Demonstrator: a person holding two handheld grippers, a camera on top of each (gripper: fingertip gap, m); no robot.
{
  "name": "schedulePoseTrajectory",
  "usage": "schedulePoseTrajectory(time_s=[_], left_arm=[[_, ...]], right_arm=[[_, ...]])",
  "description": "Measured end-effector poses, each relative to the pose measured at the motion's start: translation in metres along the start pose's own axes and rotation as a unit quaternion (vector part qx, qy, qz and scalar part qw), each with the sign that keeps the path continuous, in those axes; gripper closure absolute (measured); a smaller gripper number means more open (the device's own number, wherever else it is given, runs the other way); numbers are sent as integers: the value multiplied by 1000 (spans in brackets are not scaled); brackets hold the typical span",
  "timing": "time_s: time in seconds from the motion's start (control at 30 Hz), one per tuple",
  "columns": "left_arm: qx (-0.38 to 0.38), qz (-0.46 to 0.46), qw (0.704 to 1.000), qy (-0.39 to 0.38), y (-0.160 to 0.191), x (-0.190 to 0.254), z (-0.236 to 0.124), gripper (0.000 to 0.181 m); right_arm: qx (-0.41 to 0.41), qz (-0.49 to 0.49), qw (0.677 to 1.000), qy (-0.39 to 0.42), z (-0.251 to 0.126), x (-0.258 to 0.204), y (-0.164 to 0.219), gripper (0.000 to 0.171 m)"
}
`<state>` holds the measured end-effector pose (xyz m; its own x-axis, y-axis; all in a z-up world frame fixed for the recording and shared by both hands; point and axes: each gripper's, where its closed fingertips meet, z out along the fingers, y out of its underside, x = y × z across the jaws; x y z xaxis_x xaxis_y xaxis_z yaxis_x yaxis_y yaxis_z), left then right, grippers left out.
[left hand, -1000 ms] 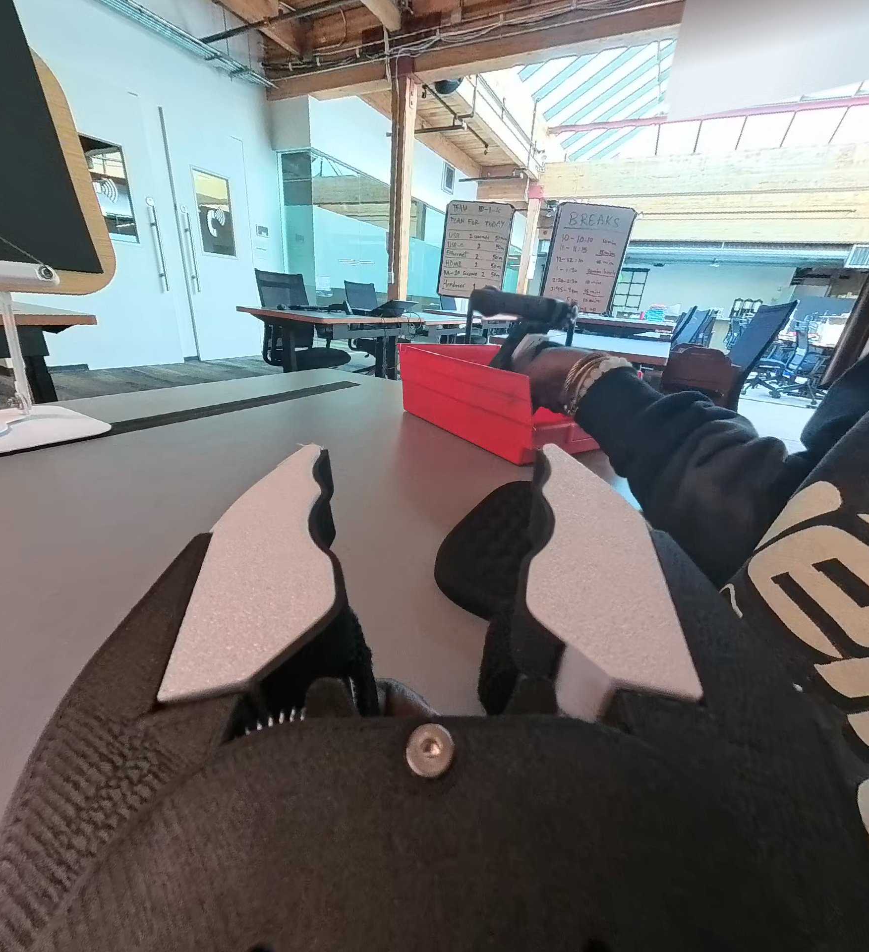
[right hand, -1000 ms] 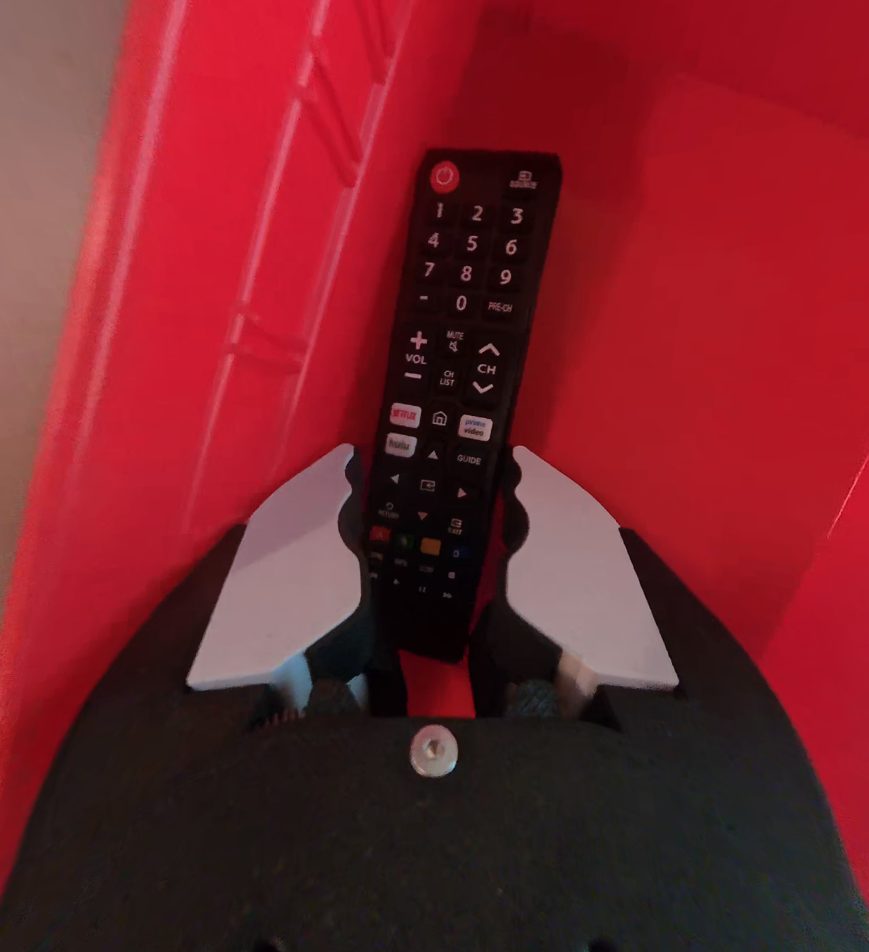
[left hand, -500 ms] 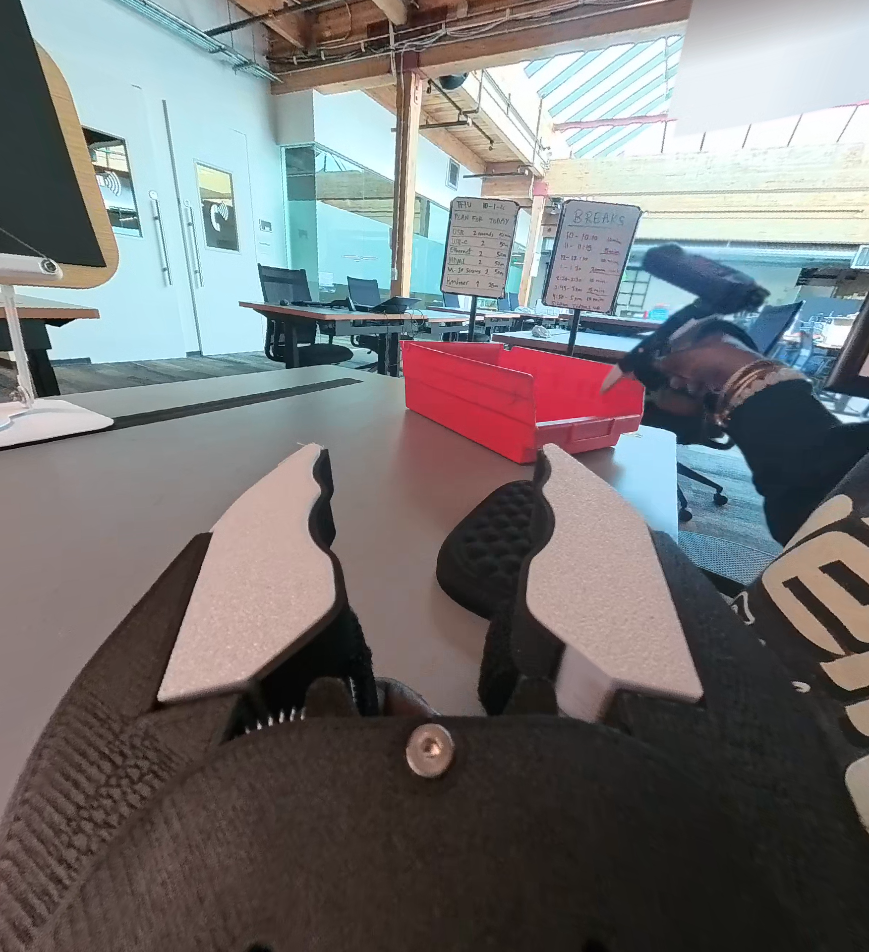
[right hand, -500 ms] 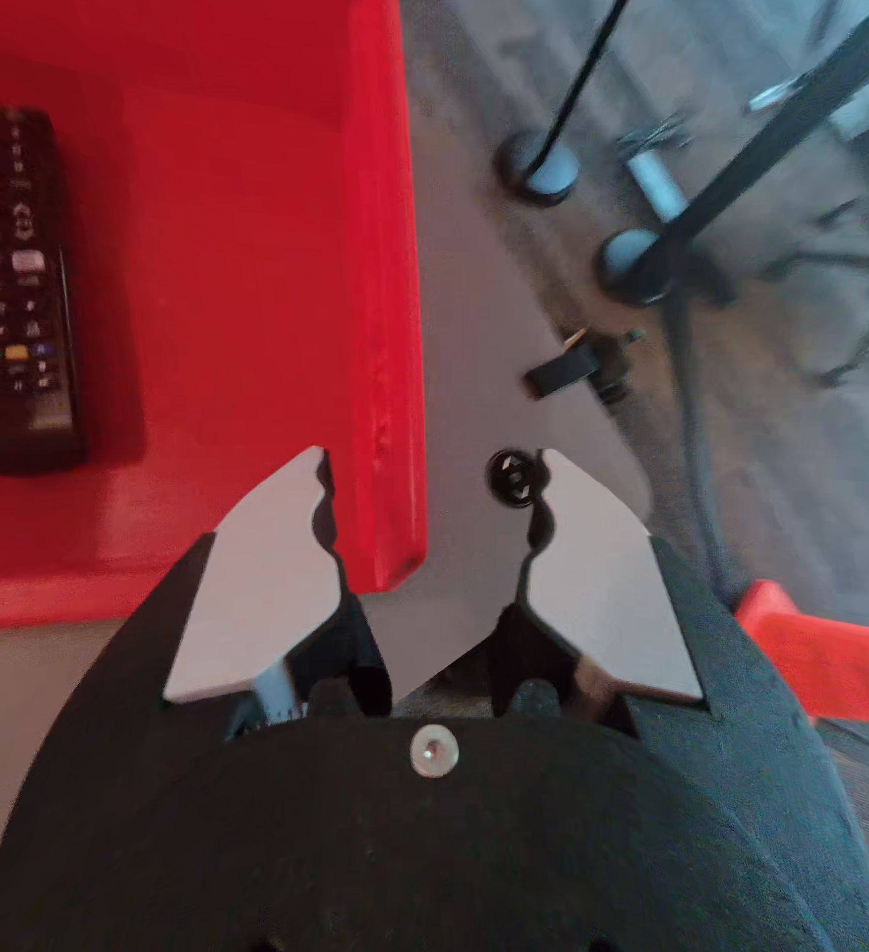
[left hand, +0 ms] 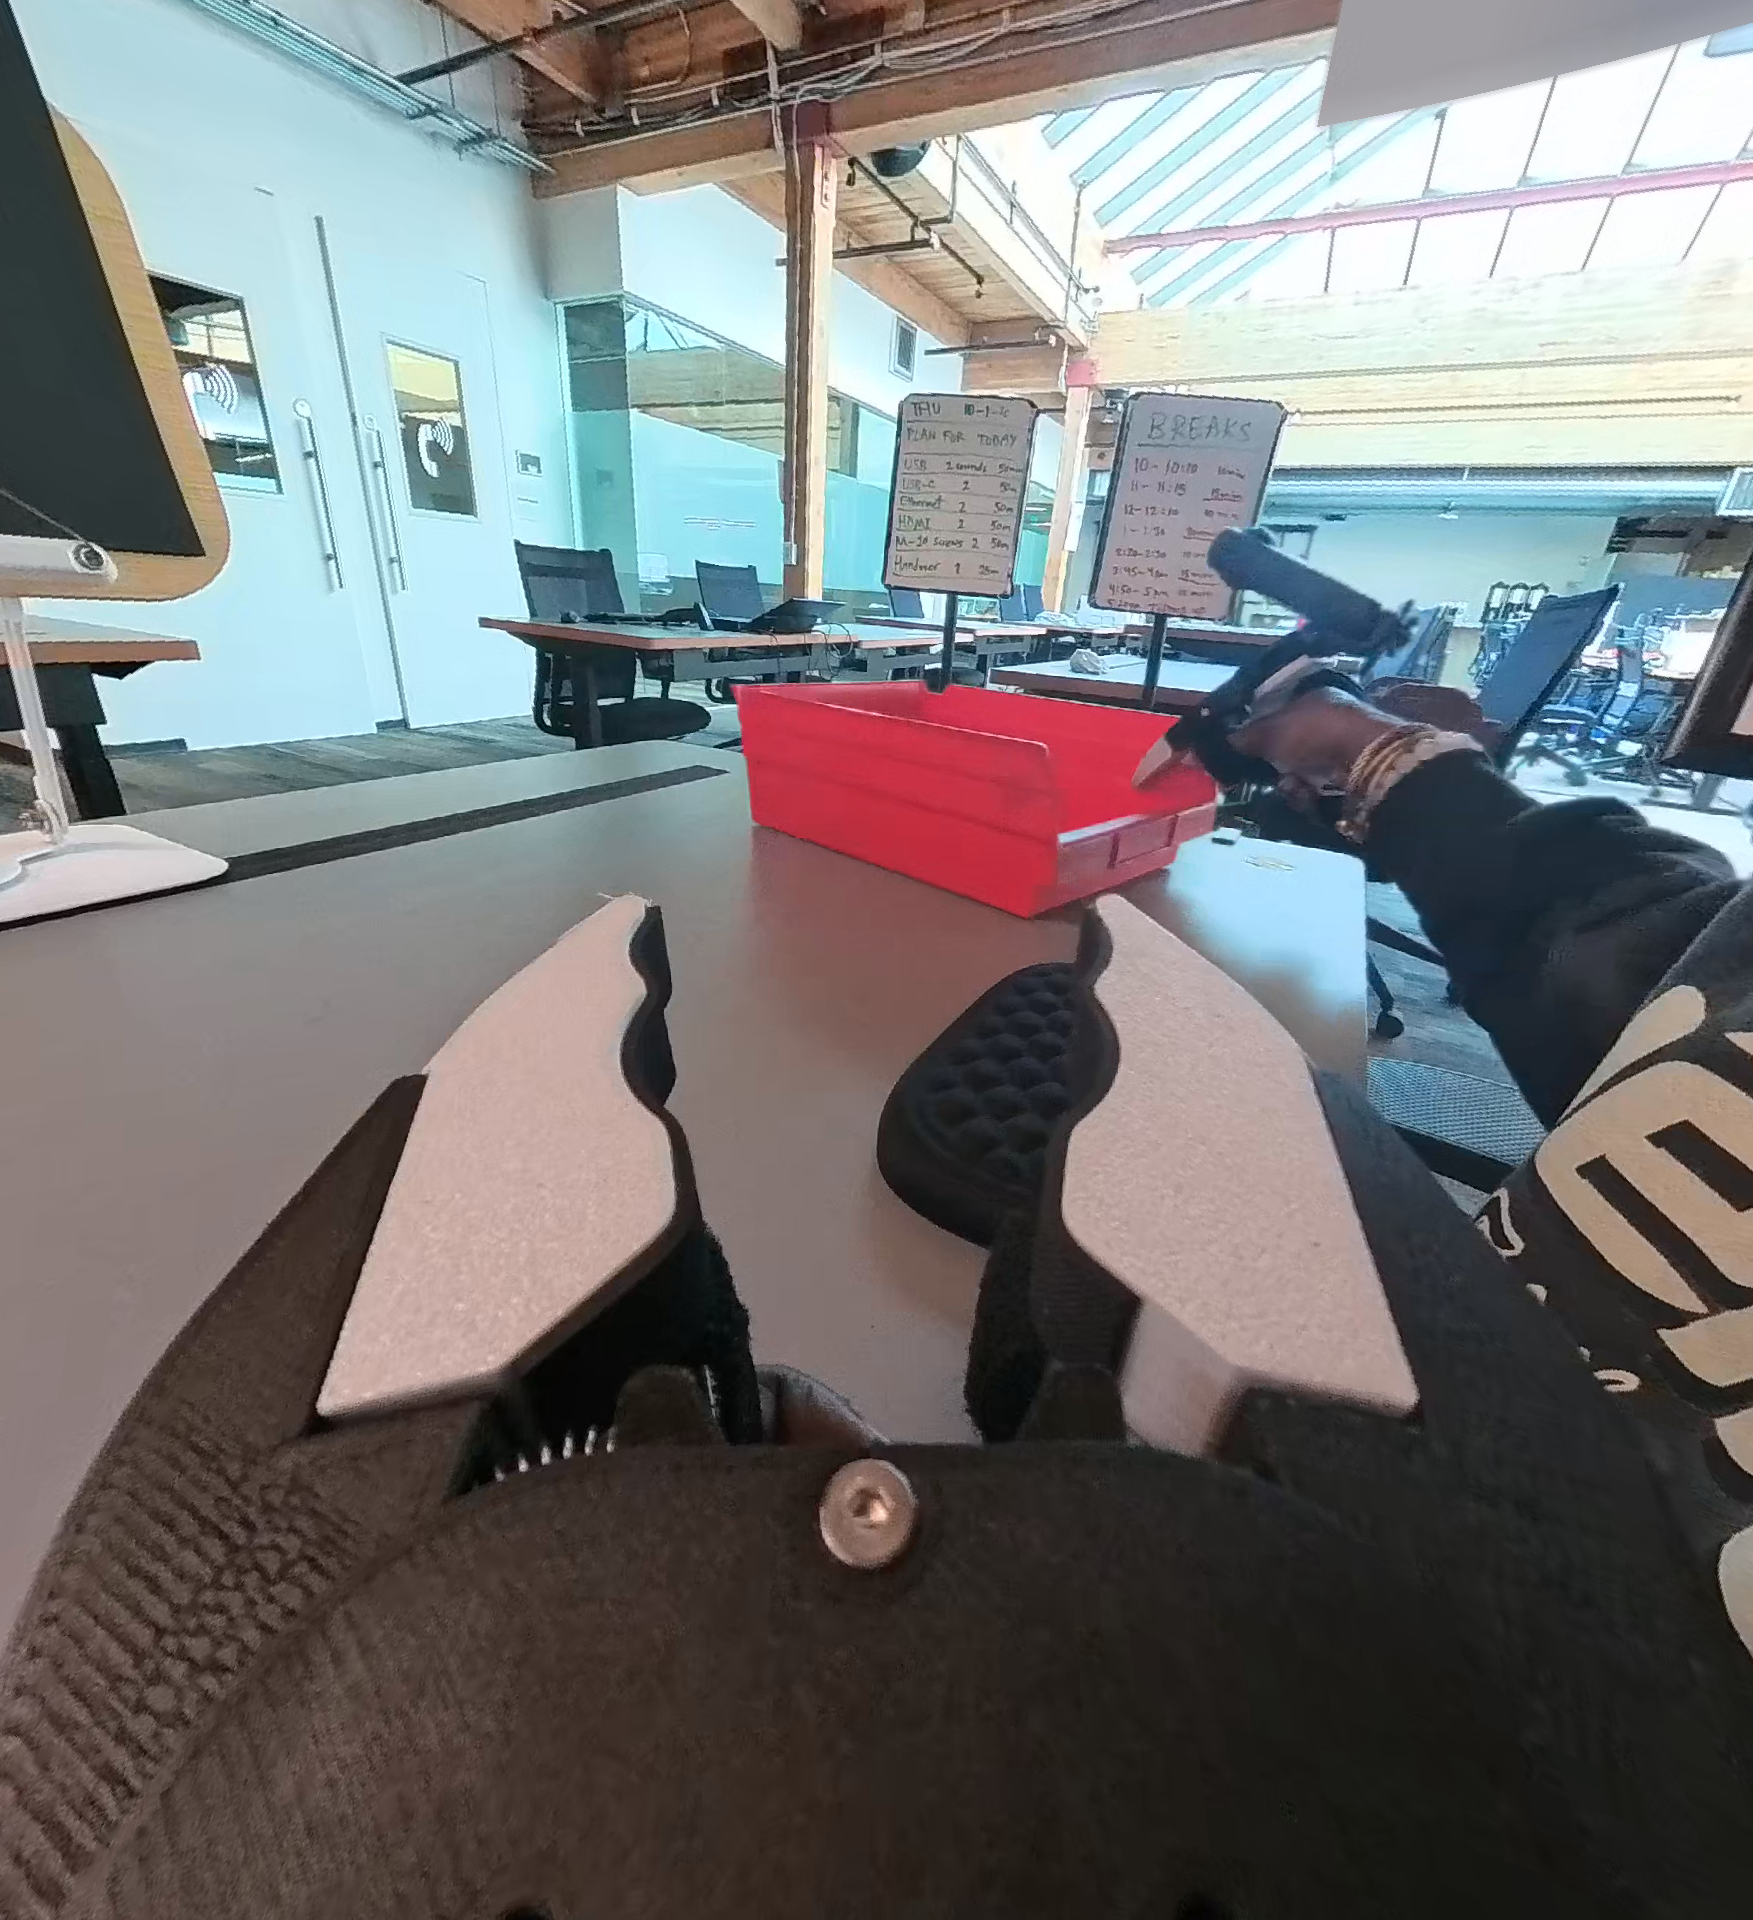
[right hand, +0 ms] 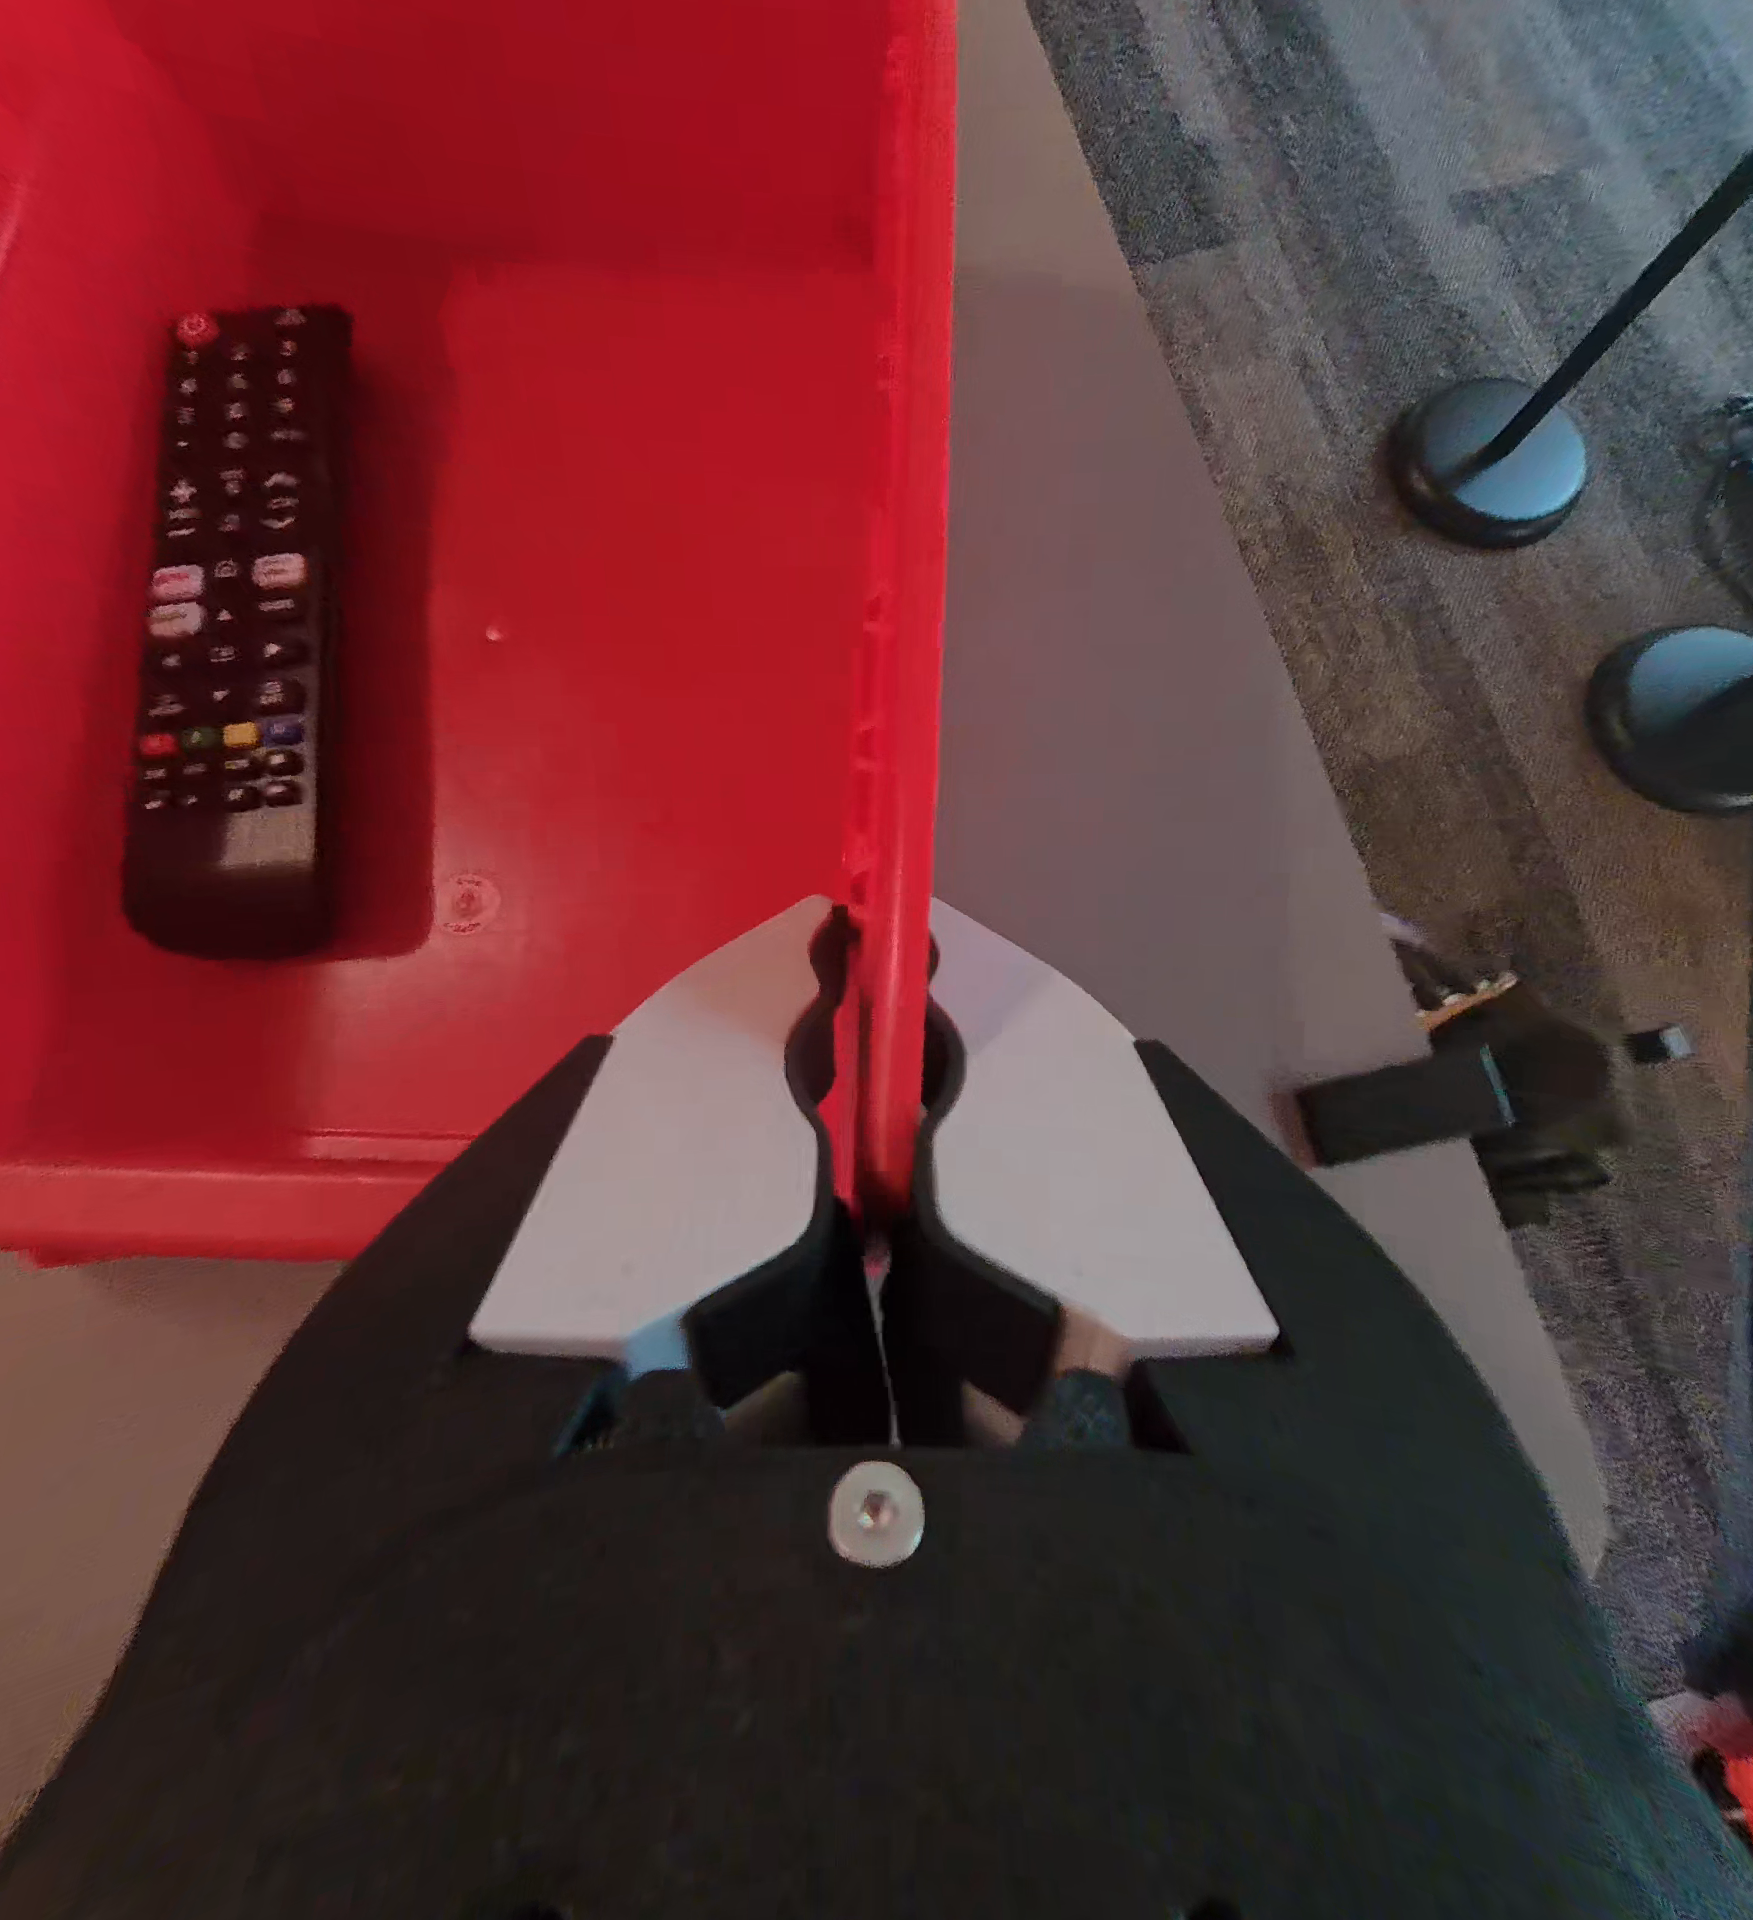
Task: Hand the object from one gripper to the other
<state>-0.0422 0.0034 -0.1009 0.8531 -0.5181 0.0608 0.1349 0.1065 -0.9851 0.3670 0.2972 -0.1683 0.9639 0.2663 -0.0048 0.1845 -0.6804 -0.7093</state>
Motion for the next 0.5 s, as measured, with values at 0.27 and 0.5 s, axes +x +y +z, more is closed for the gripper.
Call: schedulePoseTrajectory(time_s=[0.27,0.5], left_arm=[[8,-32,999,-4,-8,0,-4,104],[-22,-3,997,-77,-44,-26,-32,102]], right_arm=[[189,-51,973,125,-51,-27,-57,62],[419,-178,887,-83,-121,-213,-52,91]])
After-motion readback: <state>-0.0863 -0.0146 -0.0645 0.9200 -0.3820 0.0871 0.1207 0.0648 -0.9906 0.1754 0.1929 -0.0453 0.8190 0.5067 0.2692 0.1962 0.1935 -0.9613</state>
